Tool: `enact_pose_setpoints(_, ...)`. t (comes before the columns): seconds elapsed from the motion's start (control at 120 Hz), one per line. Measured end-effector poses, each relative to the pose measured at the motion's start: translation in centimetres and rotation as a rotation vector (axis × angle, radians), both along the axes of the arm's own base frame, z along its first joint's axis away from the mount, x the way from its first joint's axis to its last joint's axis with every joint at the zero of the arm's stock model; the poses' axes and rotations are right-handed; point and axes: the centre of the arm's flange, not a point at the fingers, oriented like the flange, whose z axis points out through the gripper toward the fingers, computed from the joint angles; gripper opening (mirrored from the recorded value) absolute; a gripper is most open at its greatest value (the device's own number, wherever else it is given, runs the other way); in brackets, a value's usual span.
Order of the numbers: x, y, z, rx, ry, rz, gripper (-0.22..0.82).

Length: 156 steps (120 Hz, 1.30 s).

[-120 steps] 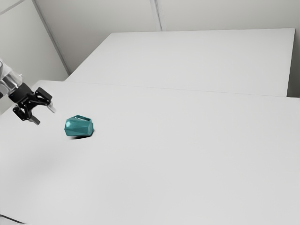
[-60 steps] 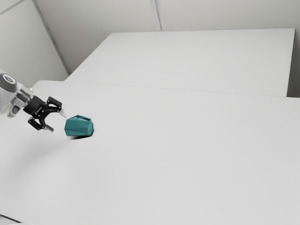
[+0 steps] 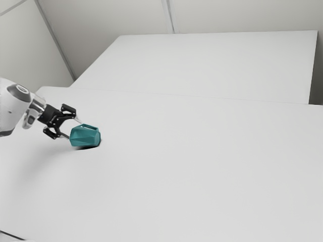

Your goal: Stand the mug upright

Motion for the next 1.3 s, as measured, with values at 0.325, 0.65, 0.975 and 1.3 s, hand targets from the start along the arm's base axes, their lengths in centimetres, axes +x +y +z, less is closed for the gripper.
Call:
enact_pose_setpoints(0.325,1.9,-1.2,-2.0,-0.036,-0.022,0.033,0.60)
enact_pose_setpoints(0.65,2.6,-1.9,-2.0,-0.028,-0.041,0.046,0.23)
enact_pose_setpoints(0.975,3.5,-2.7,0.6,0.004,-0.084,0.029,-0.13)
enact_pose_setpoints(1.3,4.8,-6.6,4.1,0.088,-0.102,-0.093,-0.17)
